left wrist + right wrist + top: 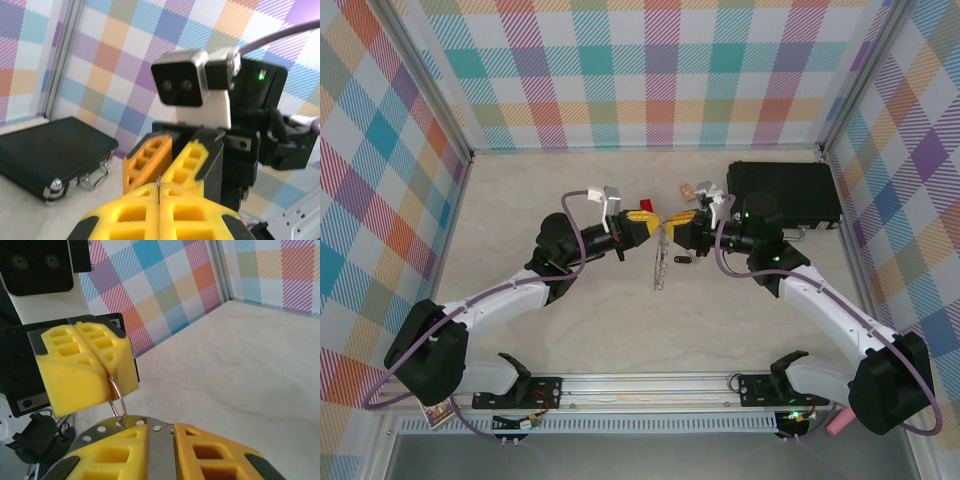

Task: Put the keys on the keyring

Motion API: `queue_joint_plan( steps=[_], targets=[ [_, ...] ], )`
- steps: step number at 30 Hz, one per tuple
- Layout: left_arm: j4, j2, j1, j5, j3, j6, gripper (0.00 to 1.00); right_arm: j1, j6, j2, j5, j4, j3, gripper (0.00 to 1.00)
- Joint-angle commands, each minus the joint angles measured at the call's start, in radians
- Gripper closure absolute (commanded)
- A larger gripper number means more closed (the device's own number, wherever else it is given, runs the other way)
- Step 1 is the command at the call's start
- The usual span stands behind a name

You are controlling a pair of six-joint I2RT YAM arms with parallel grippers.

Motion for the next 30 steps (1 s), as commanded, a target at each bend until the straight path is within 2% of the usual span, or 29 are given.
queue_joint_plan(
  steps=[1,6,10,13,15,17,20,26,30],
  targets=[
    [0.201,0.032,-0.018,-0.075,0.009,-0.062,1.00,0.029,0.047,-0.007,-0.026,0.106,-0.029,0.80],
    [0.327,0.097,-0.041,-0.123,0.012,-0.122,1.00,0.040,0.127,-0.008,-0.001,0.217,-0.077,0.80],
    [0.358,0.120,-0.055,-0.158,0.017,-0.130,1.00,0.041,0.215,0.004,0.014,0.337,-0.118,0.80],
    [0.383,0.124,-0.057,-0.173,0.011,-0.142,1.00,0.042,0.245,0.002,0.071,0.414,-0.153,0.80],
    [0.394,0.121,-0.056,-0.182,0.006,-0.146,1.00,0.041,0.270,0.014,0.119,0.467,-0.170,0.75],
    [0.403,0.119,-0.057,-0.187,0.003,-0.149,1.00,0.041,0.297,0.031,0.119,0.482,-0.170,0.70],
    [0.408,0.116,-0.059,-0.189,0.002,-0.151,1.00,0.039,0.330,0.030,0.136,0.458,-0.162,0.68],
    [0.404,0.096,-0.059,-0.195,-0.011,-0.147,1.00,0.037,0.339,-0.057,0.235,0.509,-0.211,0.69],
    [0.409,0.095,-0.059,-0.195,-0.015,-0.152,1.00,0.037,0.360,-0.069,0.200,0.537,-0.192,0.69]
  ],
)
